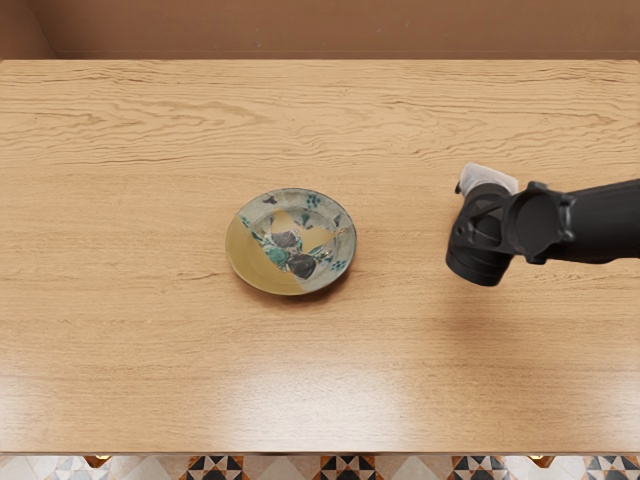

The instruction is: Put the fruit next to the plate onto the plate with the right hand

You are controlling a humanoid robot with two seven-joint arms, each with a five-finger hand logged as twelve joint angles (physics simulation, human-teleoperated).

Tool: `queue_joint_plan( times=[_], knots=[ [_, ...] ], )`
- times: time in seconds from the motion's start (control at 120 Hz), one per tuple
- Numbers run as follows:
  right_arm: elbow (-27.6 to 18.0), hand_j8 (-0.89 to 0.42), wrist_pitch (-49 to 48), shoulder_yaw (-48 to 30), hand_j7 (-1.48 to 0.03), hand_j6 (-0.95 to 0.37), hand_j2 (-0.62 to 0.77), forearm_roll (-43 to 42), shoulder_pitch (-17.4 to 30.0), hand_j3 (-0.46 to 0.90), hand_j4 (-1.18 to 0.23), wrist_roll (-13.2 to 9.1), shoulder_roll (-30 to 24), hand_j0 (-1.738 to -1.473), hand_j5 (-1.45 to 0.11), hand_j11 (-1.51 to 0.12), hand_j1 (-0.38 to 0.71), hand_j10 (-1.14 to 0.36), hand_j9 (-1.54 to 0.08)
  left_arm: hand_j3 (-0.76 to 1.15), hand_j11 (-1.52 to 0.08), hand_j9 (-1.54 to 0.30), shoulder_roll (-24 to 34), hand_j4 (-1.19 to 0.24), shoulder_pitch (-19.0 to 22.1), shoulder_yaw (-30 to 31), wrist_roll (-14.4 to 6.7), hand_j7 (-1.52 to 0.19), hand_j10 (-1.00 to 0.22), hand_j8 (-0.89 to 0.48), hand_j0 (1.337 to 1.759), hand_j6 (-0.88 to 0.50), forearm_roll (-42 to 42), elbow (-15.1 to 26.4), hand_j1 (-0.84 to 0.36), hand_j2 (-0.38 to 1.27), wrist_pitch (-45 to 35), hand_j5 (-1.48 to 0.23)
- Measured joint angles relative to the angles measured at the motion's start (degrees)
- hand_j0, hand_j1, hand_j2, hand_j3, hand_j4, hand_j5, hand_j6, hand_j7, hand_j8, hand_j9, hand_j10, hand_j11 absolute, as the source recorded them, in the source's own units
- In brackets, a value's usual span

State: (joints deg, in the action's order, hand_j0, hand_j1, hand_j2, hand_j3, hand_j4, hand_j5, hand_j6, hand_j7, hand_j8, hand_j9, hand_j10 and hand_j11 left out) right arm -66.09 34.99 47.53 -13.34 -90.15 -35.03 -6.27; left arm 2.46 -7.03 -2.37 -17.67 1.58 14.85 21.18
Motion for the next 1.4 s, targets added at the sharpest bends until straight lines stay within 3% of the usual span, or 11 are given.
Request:
queue_joint_plan(
  times=[0.208,0.342,0.4,0.967,1.092,1.1,1.133,1.142,1.4],
  knots=[
    [0.9,-0.43,0.0,-0.1,-0.58,-0.45,-0.11,-0.2,1.1,0.0,-0.44,0.0,0.1,-1.658,-0.58,-0.58,0.22,-0.44,-0.58,0.0,0.0,0.0,0.0,0.0,0.0,0.0,0.0,0.0,0.0,0.0,1.658,0.0,0.0,0.0,0.35,0.0,0.0,0.0],
    [1.5,-0.4,0.0,-0.2,-0.61,-0.48,-0.08,-0.3,1.6,0.0,-0.47,-0.1,0.2,-1.655,-0.62,-0.63,0.25,-0.46,-0.63,0.0,0.0,0.0,0.0,0.0,0.0,0.0,0.0,0.0,0.0,0.0,1.658,0.0,0.0,0.0,0.35,0.0,0.0,0.0],
    [1.7,-0.39,0.0,-0.3,-0.64,-0.5,0.03,-0.3,1.7,0.0,-0.49,-0.1,0.2,-1.655,-0.64,-0.66,0.28,-0.45,-0.66,0.0,0.0,0.0,0.0,0.0,0.0,0.0,0.0,0.0,0.0,0.0,1.658,0.0,0.0,0.0,0.35,0.0,0.0,0.0],
    [3.6,-0.41,0.1,-0.4,-0.8,-0.6,0.08,-0.8,3.3,-0.01,-0.66,-0.1,1.1,-1.652,-0.74,-0.81,0.25,-0.48,-0.79,0.0,0.0,0.0,0.0,0.0,0.0,0.0,0.0,0.0,0.0,0.0,1.658,0.0,0.0,0.0,0.35,0.0,0.0,0.0],
    [3.8,-0.39,0.1,-0.4,-0.83,-0.58,0.08,-0.7,3.3,-0.05,-0.68,-0.2,1.4,-1.664,-0.78,-0.85,0.25,-0.46,-0.82,0.0,0.0,0.0,0.0,0.0,0.0,0.0,0.0,0.0,0.0,0.0,1.658,0.0,0.0,0.0,0.35,0.0,0.0,0.0],
    [3.8,-0.39,0.1,-0.4,-0.83,-0.58,0.05,-0.7,3.3,0.21,-0.68,-0.2,1.4,-1.656,-0.79,-0.85,0.25,-0.46,-0.82,0.0,0.0,0.0,0.0,0.0,0.0,0.0,0.0,0.0,0.0,0.0,1.658,0.0,0.0,0.0,0.35,0.0,0.0,0.0],
    [3.8,-0.42,0.1,-0.8,-0.84,-0.6,0.13,-0.6,3.2,0.03,-0.68,-0.2,1.5,-1.677,-0.8,-0.85,0.24,-0.48,-0.83,0.0,0.0,0.0,0.0,0.0,0.0,0.0,0.0,0.0,0.0,0.0,1.658,0.0,0.0,0.0,0.35,0.0,0.0,0.0],
    [3.8,-0.42,0.1,-1.0,-0.84,-0.6,0.13,-0.6,3.1,0.01,-0.67,-0.2,1.5,-1.662,-0.81,-0.85,0.24,-0.49,-0.84,0.0,0.0,0.0,0.0,0.0,0.0,0.0,0.0,0.0,0.0,0.0,1.658,0.0,0.0,0.0,0.35,0.0,0.0,0.0],
    [3.8,-0.4,-0.1,-3.7,-0.9,-0.59,0.15,-0.4,-0.9,0.0,-0.68,0.0,1.2,-1.655,-0.92,-0.92,0.24,-0.48,-0.92,0.0,0.0,0.0,-0.1,0.0,0.0,0.0,0.0,0.0,0.0,0.0,1.658,0.0,0.0,0.0,0.35,0.0,0.0,0.0]
  ],
)
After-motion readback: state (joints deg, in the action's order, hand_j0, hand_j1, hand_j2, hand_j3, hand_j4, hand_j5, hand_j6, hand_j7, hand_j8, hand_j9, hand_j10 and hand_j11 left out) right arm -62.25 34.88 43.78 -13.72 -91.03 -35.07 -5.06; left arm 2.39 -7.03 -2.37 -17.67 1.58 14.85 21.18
